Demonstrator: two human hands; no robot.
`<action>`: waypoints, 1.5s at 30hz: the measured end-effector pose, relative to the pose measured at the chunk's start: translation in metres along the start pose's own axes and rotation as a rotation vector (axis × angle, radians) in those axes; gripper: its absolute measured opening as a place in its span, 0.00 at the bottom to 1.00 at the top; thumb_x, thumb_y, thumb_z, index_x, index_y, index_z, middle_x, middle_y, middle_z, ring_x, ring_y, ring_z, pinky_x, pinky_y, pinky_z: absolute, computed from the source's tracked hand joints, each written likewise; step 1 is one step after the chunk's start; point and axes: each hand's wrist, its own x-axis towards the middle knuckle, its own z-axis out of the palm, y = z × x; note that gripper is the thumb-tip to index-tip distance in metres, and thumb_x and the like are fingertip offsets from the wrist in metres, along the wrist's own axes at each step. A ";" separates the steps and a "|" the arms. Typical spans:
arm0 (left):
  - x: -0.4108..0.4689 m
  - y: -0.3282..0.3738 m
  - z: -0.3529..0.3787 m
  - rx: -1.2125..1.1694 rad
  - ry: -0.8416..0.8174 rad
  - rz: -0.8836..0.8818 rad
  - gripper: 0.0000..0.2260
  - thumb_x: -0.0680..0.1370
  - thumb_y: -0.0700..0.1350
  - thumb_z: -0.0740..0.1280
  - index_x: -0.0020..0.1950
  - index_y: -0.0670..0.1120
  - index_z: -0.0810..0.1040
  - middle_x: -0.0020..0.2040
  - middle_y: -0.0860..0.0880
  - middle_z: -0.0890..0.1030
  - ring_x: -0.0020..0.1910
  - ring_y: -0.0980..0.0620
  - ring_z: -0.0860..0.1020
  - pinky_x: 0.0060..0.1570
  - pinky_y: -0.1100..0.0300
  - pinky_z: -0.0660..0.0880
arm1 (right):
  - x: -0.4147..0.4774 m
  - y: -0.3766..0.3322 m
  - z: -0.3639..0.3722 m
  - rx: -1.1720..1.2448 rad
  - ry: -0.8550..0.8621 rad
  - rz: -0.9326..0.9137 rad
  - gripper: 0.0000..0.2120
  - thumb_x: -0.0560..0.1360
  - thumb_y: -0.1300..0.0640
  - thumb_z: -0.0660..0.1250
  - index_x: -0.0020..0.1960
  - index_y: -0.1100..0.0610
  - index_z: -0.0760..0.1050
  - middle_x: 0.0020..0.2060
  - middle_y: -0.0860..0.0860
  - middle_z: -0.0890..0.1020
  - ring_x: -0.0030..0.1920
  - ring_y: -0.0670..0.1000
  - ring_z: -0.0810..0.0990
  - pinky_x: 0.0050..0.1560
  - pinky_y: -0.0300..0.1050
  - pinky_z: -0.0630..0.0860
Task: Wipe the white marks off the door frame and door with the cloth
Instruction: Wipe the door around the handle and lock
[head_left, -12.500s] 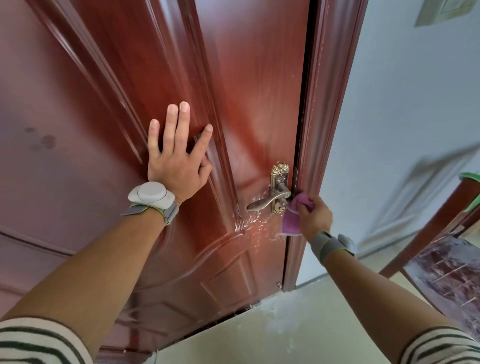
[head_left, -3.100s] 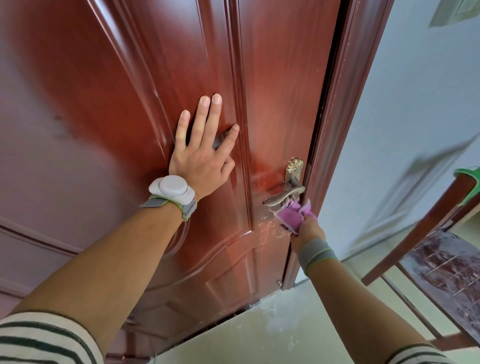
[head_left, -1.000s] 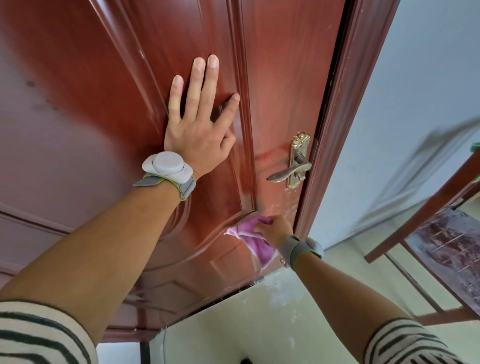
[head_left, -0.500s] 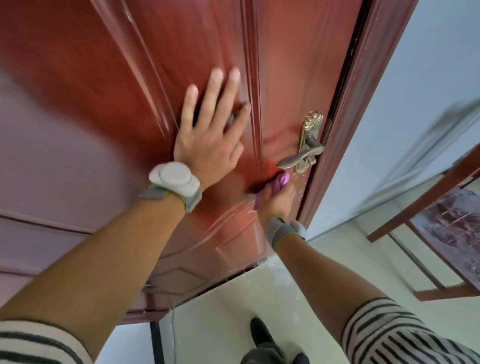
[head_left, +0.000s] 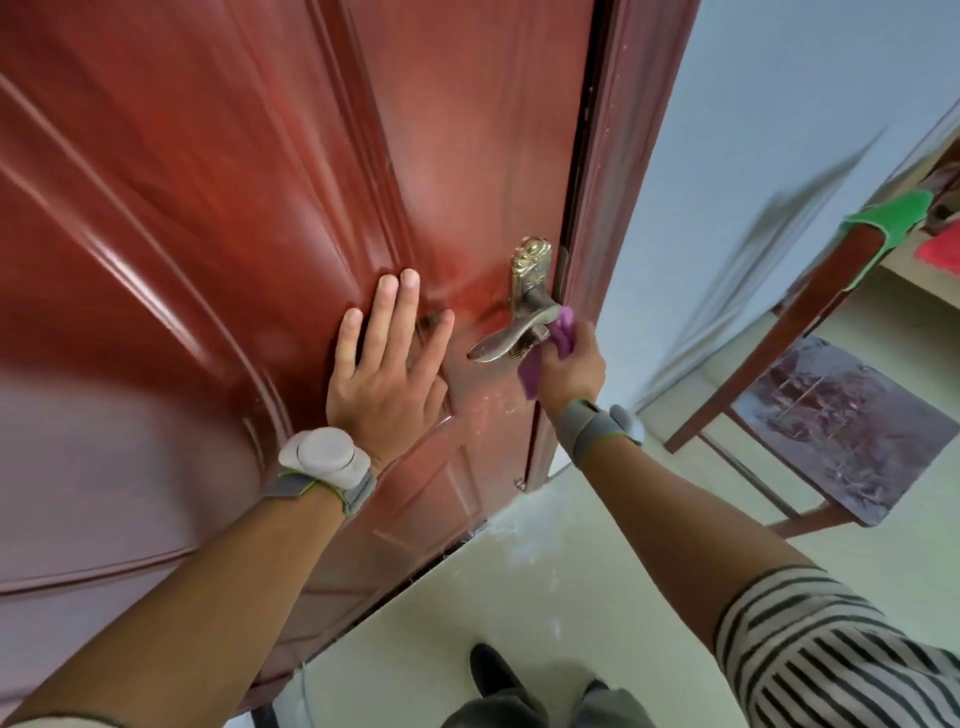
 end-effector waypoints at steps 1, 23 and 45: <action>0.000 0.001 0.002 -0.006 0.000 -0.005 0.23 0.75 0.46 0.64 0.71 0.49 0.76 0.77 0.38 0.60 0.78 0.40 0.57 0.78 0.47 0.46 | 0.002 0.000 0.003 -0.015 -0.026 -0.016 0.11 0.73 0.57 0.61 0.54 0.54 0.75 0.45 0.56 0.80 0.42 0.57 0.76 0.44 0.45 0.69; -0.004 0.020 0.003 0.199 -0.225 -0.150 0.33 0.78 0.48 0.69 0.80 0.53 0.57 0.78 0.38 0.51 0.80 0.44 0.39 0.77 0.43 0.39 | 0.006 0.034 -0.025 -0.201 -0.516 -0.251 0.07 0.74 0.55 0.64 0.51 0.53 0.76 0.45 0.54 0.79 0.42 0.57 0.77 0.45 0.47 0.72; -0.005 0.028 0.008 0.260 -0.235 -0.195 0.35 0.78 0.47 0.71 0.80 0.51 0.56 0.77 0.36 0.53 0.79 0.42 0.38 0.77 0.41 0.38 | 0.007 0.034 -0.004 -0.202 -0.587 0.081 0.11 0.73 0.51 0.67 0.53 0.55 0.81 0.45 0.56 0.83 0.47 0.59 0.81 0.47 0.47 0.76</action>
